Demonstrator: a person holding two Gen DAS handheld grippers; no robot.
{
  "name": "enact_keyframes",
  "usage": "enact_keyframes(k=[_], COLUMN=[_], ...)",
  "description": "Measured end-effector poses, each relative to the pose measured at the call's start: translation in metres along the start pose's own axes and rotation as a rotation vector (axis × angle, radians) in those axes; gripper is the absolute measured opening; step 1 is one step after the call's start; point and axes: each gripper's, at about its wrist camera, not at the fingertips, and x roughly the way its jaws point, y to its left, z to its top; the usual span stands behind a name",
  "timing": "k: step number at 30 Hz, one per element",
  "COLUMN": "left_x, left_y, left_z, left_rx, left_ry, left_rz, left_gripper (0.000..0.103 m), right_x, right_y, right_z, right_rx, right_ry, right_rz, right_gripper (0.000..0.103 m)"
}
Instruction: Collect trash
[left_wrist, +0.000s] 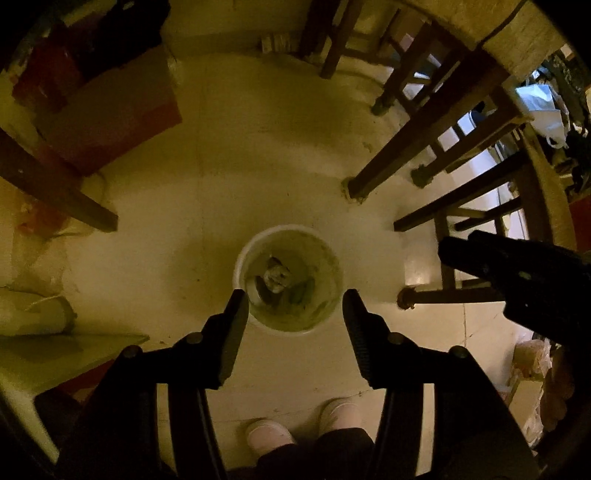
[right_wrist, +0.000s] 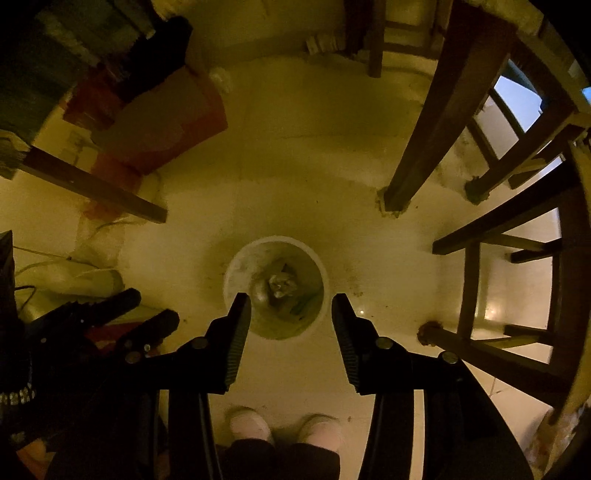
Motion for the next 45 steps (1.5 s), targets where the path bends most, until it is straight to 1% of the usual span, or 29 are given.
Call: enact_keyframes(k=[6, 7, 13, 15, 16, 19, 20, 26, 33, 38, 42, 45], left_x=[-0.076, -0.096, -0.188, -0.225, -0.236, -0.286, -0.307, -0.401, -0.511, -0.574, -0.607, -0.623], left_y=[-0.002, -0.003, -0.012, -0.016, -0.017, -0.020, -0.021, -0.020, -0.022, -0.021, -0.021, -0.019], left_z=[0.013, 0.015, 0.025, 0.026, 0.027, 0.030, 0.030, 0.026, 0.015, -0.001, -0.014, -0.018], left_rx=[0.004, 0.006, 0.016, 0.019, 0.019, 0.019, 0.019, 0.021, 0.069, 0.112, 0.127, 0.121], left_ry=[-0.070, -0.091, -0.191, -0.234, -0.248, -0.308, -0.333, -0.453, -0.613, -0.716, -0.786, -0.827], left_rz=[0.025, 0.028, 0.036, 0.035, 0.035, 0.031, 0.031, 0.033, 0.046, 0.073, 0.079, 0.070], left_gripper=[0.052, 0.052, 0.052, 0.052, 0.052, 0.052, 0.052, 0.052, 0.052, 0.052, 0.053, 0.058], right_x=[-0.063, -0.073, -0.146, -0.173, -0.191, -0.233, -0.245, -0.329, -0.422, -0.478, -0.514, -0.532], right_y=[0.018, 0.020, 0.045, 0.056, 0.063, 0.079, 0.083, 0.116, 0.154, 0.170, 0.182, 0.187], right_z=[0.004, 0.004, 0.007, 0.008, 0.009, 0.007, 0.007, -0.003, -0.015, -0.026, -0.035, -0.037], right_rx=[-0.012, -0.017, -0.046, -0.063, -0.077, -0.101, -0.104, -0.111, -0.117, -0.126, -0.136, -0.144], right_ry=[-0.041, -0.050, -0.108, -0.135, -0.154, -0.203, -0.216, -0.339, -0.475, -0.597, -0.697, -0.754], right_rz=[0.016, 0.017, 0.022, 0.022, 0.015, 0.003, 0.002, -0.009, -0.030, -0.047, -0.070, -0.084], right_gripper=[0.042, 0.042, 0.042, 0.042, 0.042, 0.042, 0.042, 0.042, 0.042, 0.042, 0.042, 0.043])
